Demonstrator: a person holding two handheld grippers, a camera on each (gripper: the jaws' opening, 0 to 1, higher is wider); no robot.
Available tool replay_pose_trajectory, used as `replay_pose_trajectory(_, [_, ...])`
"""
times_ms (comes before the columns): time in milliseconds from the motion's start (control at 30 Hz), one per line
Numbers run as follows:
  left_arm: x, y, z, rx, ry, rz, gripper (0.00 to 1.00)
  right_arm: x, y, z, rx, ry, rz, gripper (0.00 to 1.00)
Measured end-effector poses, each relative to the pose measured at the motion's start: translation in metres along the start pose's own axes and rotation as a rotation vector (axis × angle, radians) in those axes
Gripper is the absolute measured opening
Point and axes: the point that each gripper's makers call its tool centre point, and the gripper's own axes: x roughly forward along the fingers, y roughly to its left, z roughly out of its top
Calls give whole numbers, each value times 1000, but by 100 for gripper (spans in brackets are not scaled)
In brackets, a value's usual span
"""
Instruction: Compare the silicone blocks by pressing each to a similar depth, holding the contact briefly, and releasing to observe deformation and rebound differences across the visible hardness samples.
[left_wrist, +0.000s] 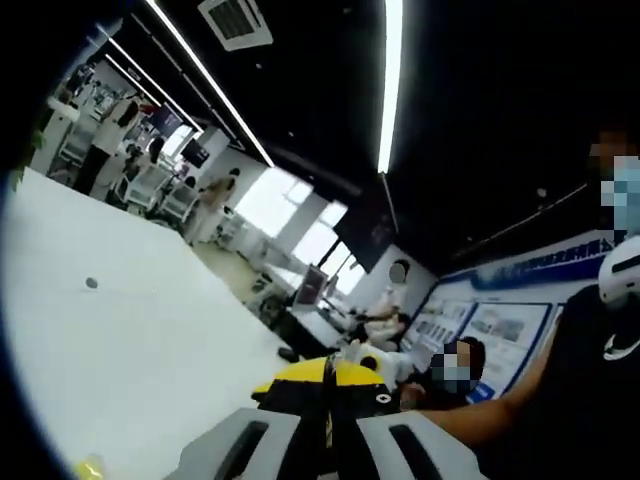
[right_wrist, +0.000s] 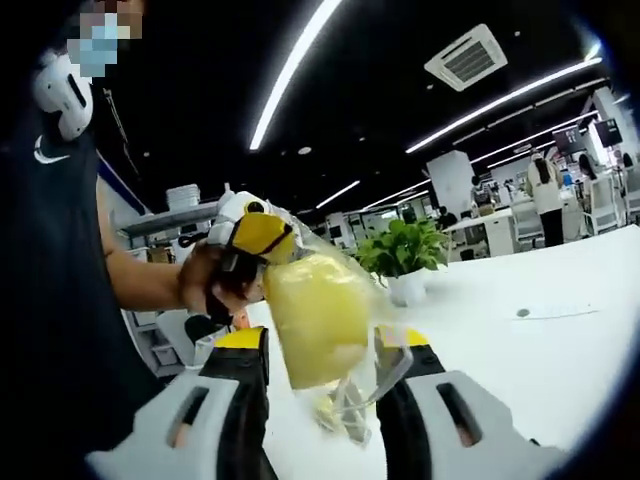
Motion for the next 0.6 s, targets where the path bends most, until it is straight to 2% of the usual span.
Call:
replay_pose_trajectory(133, [1, 0, -1, 6, 4, 3, 0, -1, 2, 5, 1, -18, 10, 32])
replay_pose_trajectory(367, [-2, -2, 1, 11, -3, 4, 0, -2, 4, 8, 26, -21, 24, 27])
replay_pose_trajectory(600, [-9, 0, 0, 70, 2, 25, 0, 2, 14, 5, 92, 44, 59, 18])
